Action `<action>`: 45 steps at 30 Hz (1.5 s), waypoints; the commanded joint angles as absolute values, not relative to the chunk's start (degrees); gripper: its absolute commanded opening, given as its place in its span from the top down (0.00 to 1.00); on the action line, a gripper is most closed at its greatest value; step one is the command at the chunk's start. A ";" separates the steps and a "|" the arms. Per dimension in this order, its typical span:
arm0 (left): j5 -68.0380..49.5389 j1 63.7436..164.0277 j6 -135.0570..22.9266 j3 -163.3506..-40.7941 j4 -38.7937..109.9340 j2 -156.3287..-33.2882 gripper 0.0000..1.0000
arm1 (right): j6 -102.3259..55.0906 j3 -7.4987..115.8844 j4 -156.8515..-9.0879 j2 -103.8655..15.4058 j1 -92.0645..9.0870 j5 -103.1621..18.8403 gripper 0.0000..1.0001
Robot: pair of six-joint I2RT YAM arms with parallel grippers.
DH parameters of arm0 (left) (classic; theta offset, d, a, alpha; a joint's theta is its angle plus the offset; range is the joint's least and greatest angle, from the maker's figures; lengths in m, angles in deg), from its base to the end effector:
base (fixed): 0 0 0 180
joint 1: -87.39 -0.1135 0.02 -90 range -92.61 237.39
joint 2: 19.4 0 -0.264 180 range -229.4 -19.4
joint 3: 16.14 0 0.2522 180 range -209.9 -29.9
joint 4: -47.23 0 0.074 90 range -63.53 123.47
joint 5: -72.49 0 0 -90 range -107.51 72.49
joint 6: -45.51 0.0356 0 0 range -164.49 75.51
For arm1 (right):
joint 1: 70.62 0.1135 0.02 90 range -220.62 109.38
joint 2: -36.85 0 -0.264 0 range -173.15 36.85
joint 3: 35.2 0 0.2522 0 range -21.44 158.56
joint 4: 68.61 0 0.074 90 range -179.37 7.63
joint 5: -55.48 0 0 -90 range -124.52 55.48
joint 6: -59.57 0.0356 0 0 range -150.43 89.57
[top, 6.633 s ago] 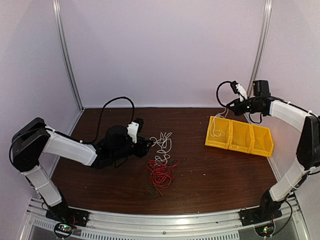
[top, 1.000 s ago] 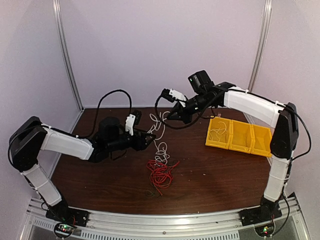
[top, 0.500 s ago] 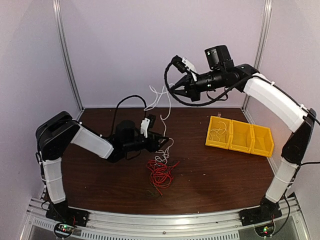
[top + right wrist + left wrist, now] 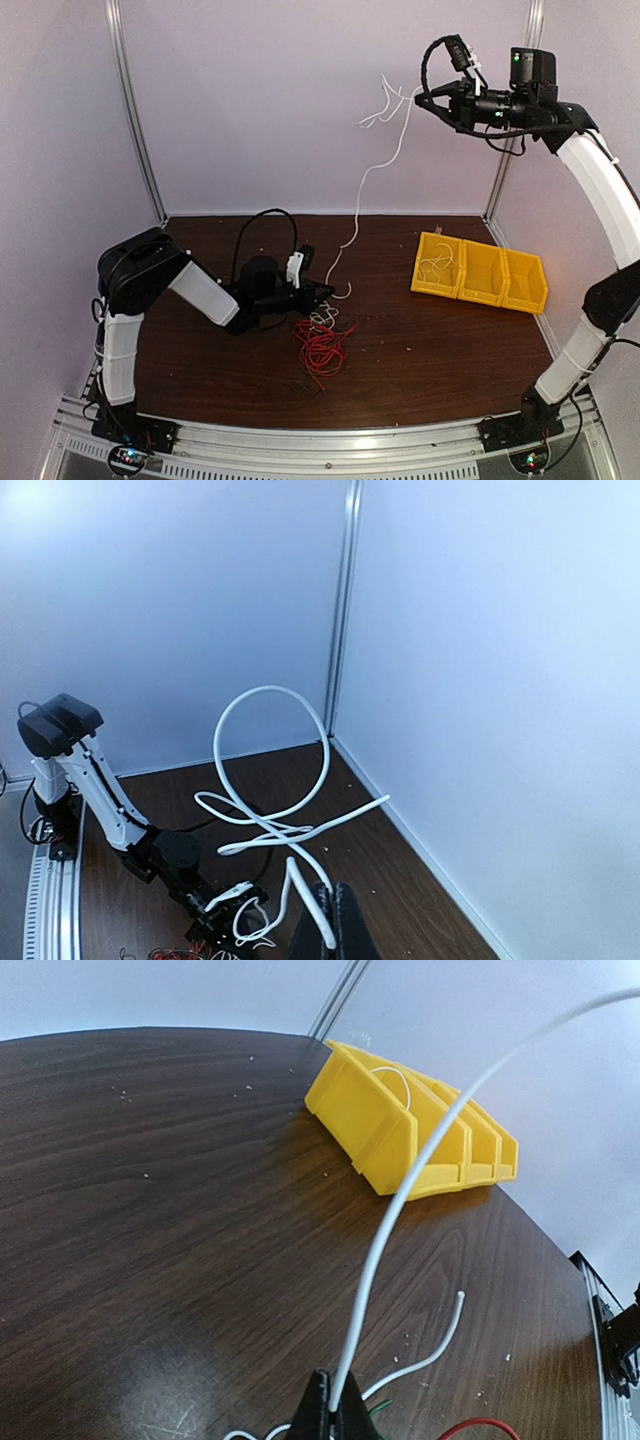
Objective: Untangle the cables
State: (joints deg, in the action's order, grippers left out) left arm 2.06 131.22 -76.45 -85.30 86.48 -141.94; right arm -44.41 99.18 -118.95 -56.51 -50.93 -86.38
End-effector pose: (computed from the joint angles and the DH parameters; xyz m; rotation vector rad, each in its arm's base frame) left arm 0.2924 -0.2972 0.1074 0.4671 1.9322 -1.2113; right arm 0.2923 0.1343 0.5270 -1.1043 1.3505 0.8512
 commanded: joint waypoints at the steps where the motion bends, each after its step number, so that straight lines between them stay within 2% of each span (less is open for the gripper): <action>1: 3.73 131.42 -77.76 -84.32 92.03 -142.02 1.00 | -39.33 99.58 -114.11 -54.08 -57.73 -85.44 1.00; 2: 4.40 131.41 -78.06 -84.28 92.31 -141.94 1.00 | -38.71 98.68 -113.12 -53.50 -59.22 -83.67 1.00; 3: 4.82 131.42 -78.37 -84.16 92.64 -141.81 0.94 | -38.17 97.23 -111.83 -52.98 -60.54 -81.87 1.00; 6: 5.06 131.42 -79.02 -83.73 93.02 -140.81 0.64 | -38.02 90.25 -108.04 -51.26 -64.18 -74.93 1.00; 9: 4.99 131.48 -78.95 -82.28 94.14 -139.23 0.56 | -39.90 83.81 -106.26 -50.00 -66.33 -71.34 1.00; 18: 6.43 131.59 -79.80 -79.98 94.29 -135.85 0.55 | -44.92 71.62 -104.35 -47.13 -66.90 -65.19 1.00; 30: 5.95 131.57 -77.73 -81.84 85.83 -132.21 0.55 | -44.75 70.61 -106.16 -45.13 -67.72 -64.67 1.00; 45: 5.40 131.59 -77.27 -80.40 83.92 -130.70 0.55 | -45.62 63.92 -104.22 -45.08 -68.29 -62.96 1.00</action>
State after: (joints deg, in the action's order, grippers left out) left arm 5.49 131.37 -78.44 -80.69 83.05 -132.44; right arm -45.26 66.04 -106.25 -46.19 -67.52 -65.11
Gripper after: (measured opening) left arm 0.453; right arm 0.009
